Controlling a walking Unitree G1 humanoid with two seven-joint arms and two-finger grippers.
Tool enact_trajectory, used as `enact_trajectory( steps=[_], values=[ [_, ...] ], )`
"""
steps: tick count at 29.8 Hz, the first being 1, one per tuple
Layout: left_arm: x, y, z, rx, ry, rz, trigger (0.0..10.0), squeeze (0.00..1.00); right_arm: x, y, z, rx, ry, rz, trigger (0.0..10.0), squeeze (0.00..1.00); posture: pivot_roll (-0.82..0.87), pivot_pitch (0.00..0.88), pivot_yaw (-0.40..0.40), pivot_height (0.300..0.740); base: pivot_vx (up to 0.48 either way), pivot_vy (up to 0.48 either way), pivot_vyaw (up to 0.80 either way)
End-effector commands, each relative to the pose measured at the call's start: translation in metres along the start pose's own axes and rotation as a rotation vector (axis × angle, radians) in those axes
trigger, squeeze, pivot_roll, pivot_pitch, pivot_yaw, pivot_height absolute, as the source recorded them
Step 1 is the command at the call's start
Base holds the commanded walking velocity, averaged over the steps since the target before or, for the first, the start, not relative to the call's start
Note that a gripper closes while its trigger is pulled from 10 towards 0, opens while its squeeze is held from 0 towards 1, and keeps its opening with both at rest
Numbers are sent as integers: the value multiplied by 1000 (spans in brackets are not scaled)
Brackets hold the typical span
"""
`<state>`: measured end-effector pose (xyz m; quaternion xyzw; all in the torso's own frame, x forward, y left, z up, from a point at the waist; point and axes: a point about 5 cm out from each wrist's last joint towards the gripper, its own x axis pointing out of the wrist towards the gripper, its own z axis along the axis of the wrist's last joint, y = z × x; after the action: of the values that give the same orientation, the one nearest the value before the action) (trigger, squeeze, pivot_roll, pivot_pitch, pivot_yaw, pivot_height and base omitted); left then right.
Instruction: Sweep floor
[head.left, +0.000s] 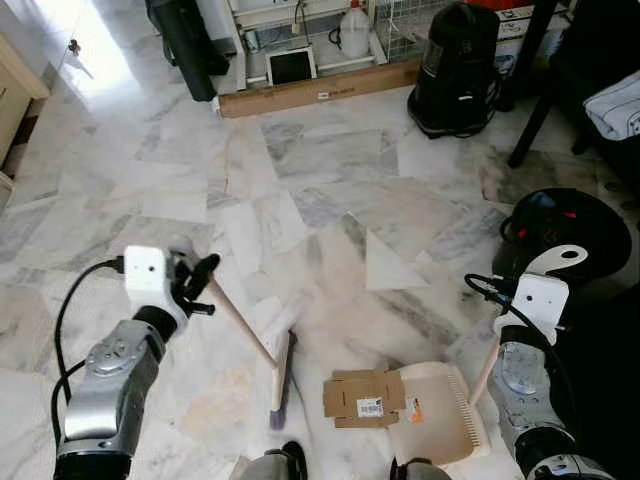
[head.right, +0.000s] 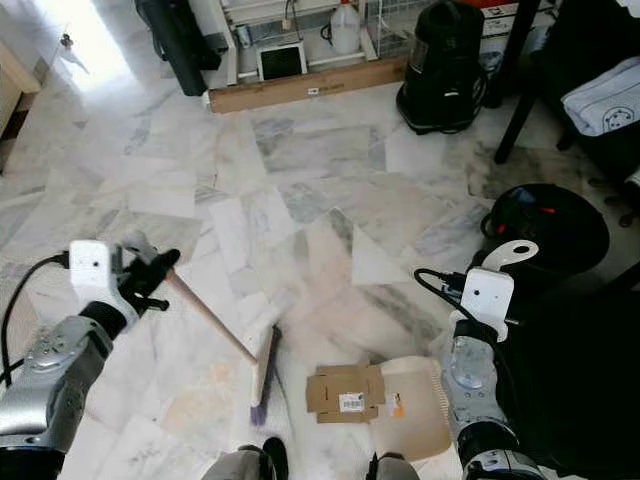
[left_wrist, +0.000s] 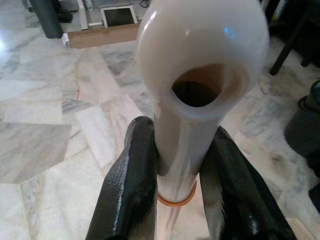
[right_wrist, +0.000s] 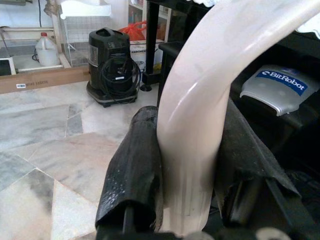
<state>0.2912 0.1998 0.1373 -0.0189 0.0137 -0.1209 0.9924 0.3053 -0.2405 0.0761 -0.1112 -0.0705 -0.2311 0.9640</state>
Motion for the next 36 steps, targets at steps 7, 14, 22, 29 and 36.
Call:
enact_trajectory(
  steps=[7,14,22,29,36],
  values=[
    [-5,-15,-35,-53,151,-57,10000,0,-17,-3,-23,-50,100,31,10000,0,137,237,134,740,0,0,0],
    [-6,-25,-48,-54,243,-134,10000,0,-17,-4,-23,-52,102,28,10000,0,134,232,136,740,0,0,0],
    [-11,-32,-59,-98,327,-194,10000,0,-17,-3,-23,-52,103,29,10000,0,133,229,135,740,0,0,0],
    [-10,-32,-61,-258,344,-145,10000,0,-16,-5,-22,-55,100,26,10000,0,124,230,133,740,0,0,0],
    [4,-28,-49,-418,263,-86,10000,0,-17,-5,-23,-55,100,26,10000,0,125,234,135,740,0,0,0]
  ],
)
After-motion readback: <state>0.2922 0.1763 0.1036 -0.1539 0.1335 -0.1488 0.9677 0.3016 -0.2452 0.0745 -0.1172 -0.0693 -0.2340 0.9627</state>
